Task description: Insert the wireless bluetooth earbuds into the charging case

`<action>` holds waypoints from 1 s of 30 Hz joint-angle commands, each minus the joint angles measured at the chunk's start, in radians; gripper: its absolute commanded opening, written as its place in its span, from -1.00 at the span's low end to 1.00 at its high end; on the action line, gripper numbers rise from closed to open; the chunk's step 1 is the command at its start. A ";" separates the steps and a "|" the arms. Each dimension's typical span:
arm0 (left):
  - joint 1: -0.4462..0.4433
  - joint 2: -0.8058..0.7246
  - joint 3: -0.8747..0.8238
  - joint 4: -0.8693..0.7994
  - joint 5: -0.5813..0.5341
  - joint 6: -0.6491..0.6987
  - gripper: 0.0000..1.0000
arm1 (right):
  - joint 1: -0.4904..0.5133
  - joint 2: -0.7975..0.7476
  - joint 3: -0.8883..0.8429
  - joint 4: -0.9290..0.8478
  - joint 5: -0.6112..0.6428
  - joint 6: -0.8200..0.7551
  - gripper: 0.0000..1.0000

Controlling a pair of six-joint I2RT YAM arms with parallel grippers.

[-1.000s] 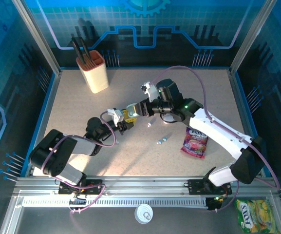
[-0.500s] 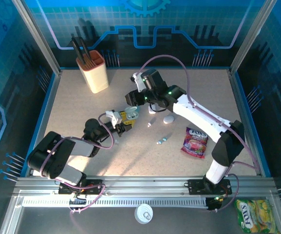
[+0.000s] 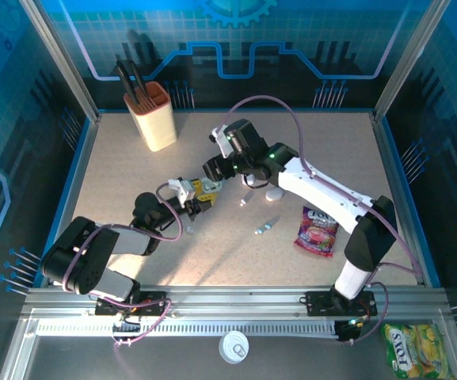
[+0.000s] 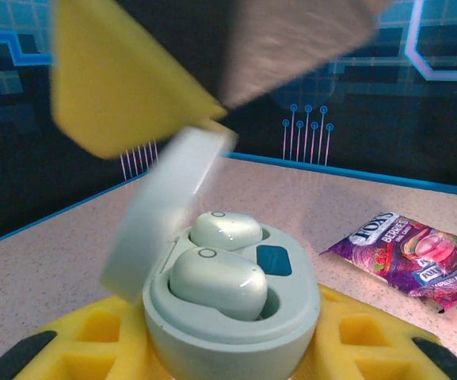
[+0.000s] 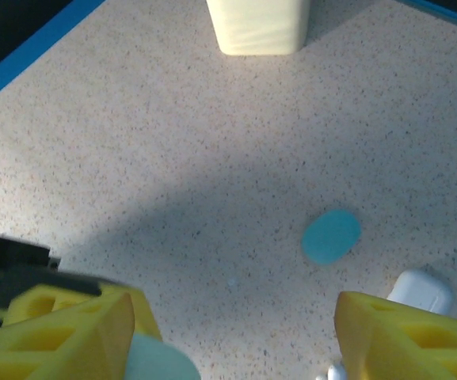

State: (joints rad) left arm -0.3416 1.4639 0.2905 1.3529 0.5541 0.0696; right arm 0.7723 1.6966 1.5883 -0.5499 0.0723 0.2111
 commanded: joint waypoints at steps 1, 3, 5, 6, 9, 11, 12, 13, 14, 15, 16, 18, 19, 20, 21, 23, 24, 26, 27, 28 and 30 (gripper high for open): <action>0.009 -0.033 0.005 0.049 0.022 -0.023 -0.57 | 0.023 -0.073 -0.049 -0.053 0.032 -0.016 0.43; 0.009 -0.034 0.008 0.049 0.024 -0.029 -0.57 | 0.022 -0.110 -0.072 -0.055 0.087 0.002 0.63; 0.009 -0.038 0.011 0.048 0.028 -0.037 -0.58 | 0.018 -0.156 -0.100 -0.055 0.134 0.033 1.00; 0.009 -0.040 0.012 0.049 0.030 -0.040 -0.58 | 0.015 -0.179 -0.121 -0.043 0.141 0.036 1.00; 0.010 -0.045 0.014 0.048 0.033 -0.046 -0.58 | -0.006 -0.250 -0.194 0.038 0.124 0.084 1.00; 0.009 -0.049 0.014 0.048 0.034 -0.049 -0.58 | -0.027 -0.300 -0.260 0.113 0.075 0.161 1.00; 0.009 -0.051 0.014 0.048 0.035 -0.052 -0.59 | -0.039 -0.320 -0.288 0.141 0.047 0.192 1.00; 0.009 -0.053 0.014 0.048 0.036 -0.053 -0.59 | -0.055 -0.343 -0.324 0.173 0.029 0.238 1.00; 0.009 -0.054 0.014 0.048 0.035 -0.054 -0.59 | -0.076 -0.366 -0.364 0.211 -0.015 0.289 1.00; 0.009 -0.056 0.016 0.047 0.036 -0.056 -0.59 | -0.097 -0.385 -0.401 0.255 -0.079 0.334 1.00; 0.009 -0.056 0.017 0.048 0.039 -0.058 -0.59 | -0.122 -0.404 -0.448 0.319 -0.162 0.378 1.00; 0.009 -0.056 0.021 0.048 0.042 -0.064 -0.60 | -0.150 -0.421 -0.523 0.429 -0.281 0.461 1.00; 0.009 -0.056 0.023 0.048 0.047 -0.067 -0.60 | -0.155 -0.418 -0.548 0.472 -0.320 0.501 1.00; 0.009 -0.057 0.026 0.048 0.049 -0.071 -0.61 | -0.157 -0.408 -0.560 0.497 -0.356 0.541 1.00; 0.009 -0.057 0.029 0.049 0.051 -0.073 -0.61 | -0.156 -0.400 -0.572 0.529 -0.386 0.566 1.00; 0.010 -0.057 0.033 0.048 0.056 -0.077 -0.61 | -0.146 -0.383 -0.602 0.640 -0.455 0.635 1.00; 0.010 -0.057 0.035 0.048 0.056 -0.079 -0.62 | -0.143 -0.377 -0.623 0.687 -0.462 0.672 1.00; 0.009 -0.057 0.041 0.049 0.061 -0.083 -0.62 | -0.140 -0.347 -0.659 0.808 -0.500 0.755 1.00; 0.009 -0.056 0.043 0.049 0.064 -0.084 -0.62 | -0.139 -0.332 -0.675 0.878 -0.514 0.789 1.00; 0.009 -0.056 0.045 0.049 0.066 -0.085 -0.62 | -0.139 -0.313 -0.688 0.929 -0.528 0.828 1.00; 0.009 -0.057 0.045 0.047 0.067 -0.088 -0.62 | -0.136 -0.277 -0.690 0.985 -0.549 0.871 0.93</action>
State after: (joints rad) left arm -0.3401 1.4292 0.3084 1.3632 0.5888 -0.0017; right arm 0.6235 1.3781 0.9134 0.2218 -0.3908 0.9409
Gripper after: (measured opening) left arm 0.357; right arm 0.977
